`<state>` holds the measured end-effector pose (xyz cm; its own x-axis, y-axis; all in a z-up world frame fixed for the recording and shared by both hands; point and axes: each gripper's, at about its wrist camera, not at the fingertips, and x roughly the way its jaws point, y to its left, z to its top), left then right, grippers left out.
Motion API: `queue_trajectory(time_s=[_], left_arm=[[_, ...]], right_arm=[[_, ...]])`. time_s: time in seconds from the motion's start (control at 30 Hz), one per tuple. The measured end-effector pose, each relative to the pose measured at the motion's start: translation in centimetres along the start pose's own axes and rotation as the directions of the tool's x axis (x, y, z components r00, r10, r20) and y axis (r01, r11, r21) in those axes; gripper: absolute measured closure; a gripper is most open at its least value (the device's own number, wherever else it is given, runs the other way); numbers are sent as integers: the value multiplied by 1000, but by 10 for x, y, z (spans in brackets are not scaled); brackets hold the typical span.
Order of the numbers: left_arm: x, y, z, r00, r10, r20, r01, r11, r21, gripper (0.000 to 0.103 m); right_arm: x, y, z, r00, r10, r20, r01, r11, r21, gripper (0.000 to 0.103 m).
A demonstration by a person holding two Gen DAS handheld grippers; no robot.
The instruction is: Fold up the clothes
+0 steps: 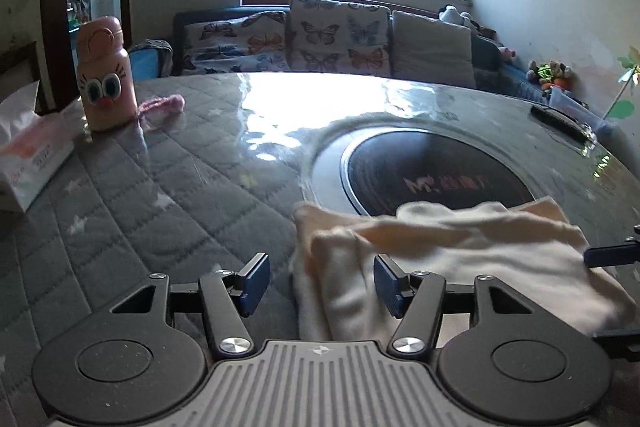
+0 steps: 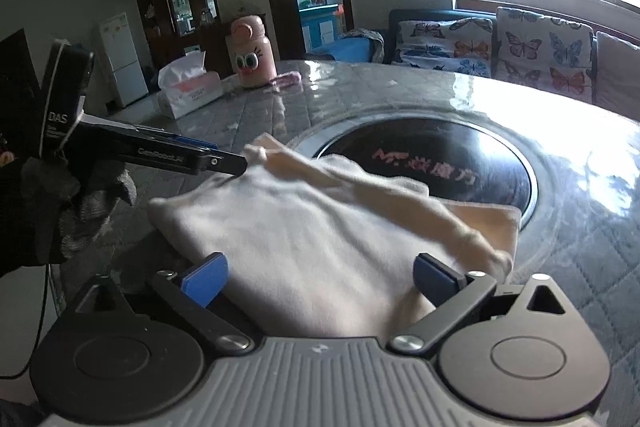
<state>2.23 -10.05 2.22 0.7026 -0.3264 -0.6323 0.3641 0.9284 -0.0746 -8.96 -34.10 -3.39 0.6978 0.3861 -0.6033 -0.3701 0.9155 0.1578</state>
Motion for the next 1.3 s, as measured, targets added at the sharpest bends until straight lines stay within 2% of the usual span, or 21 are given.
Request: queue_trajectory(time_s=[0.17, 0.37, 0.43, 0.5, 0.63, 0.83, 0.97, 1.1, 1.3], left_arm=[[19, 6, 6, 999, 33, -36, -34, 999, -21, 42], [20, 9, 5, 998, 40, -39, -41, 999, -27, 34], [19, 9, 6, 998, 43, -41, -44, 999, -28, 31], [18, 9, 6, 998, 44, -40, -45, 999, -24, 23], [18, 9, 5, 998, 46, -42, -47, 999, -19, 20], [10, 4, 5, 999, 35, -24, -35, 999, -5, 7], [2, 2, 5, 999, 35, -14, -35, 999, 2, 0], [-5, 2, 5, 999, 41, -4, -41, 999, 9, 0], [-18, 5, 6, 1000, 22, 21, -22, 1000, -1, 0]], right_arm=[[14, -10, 7, 1000, -2, -15, 2, 1000, 21, 0], [24, -15, 5, 999, 2, -49, 0, 999, 43, 0], [23, -13, 5, 999, 1, -49, 1, 999, 43, 0], [23, -13, 5, 999, 2, -47, 0, 999, 50, 0], [24, -18, 4, 999, 20, -36, -16, 995, 102, 0], [23, -32, 5, 997, 72, -15, -68, 979, 191, 0], [18, -24, 6, 999, 48, -5, -46, 985, 164, 0], [12, -13, 8, 1000, 22, 13, -23, 992, 124, 0], [9, 13, 13, 1000, -1, 10, 1, 1000, -5, 0]])
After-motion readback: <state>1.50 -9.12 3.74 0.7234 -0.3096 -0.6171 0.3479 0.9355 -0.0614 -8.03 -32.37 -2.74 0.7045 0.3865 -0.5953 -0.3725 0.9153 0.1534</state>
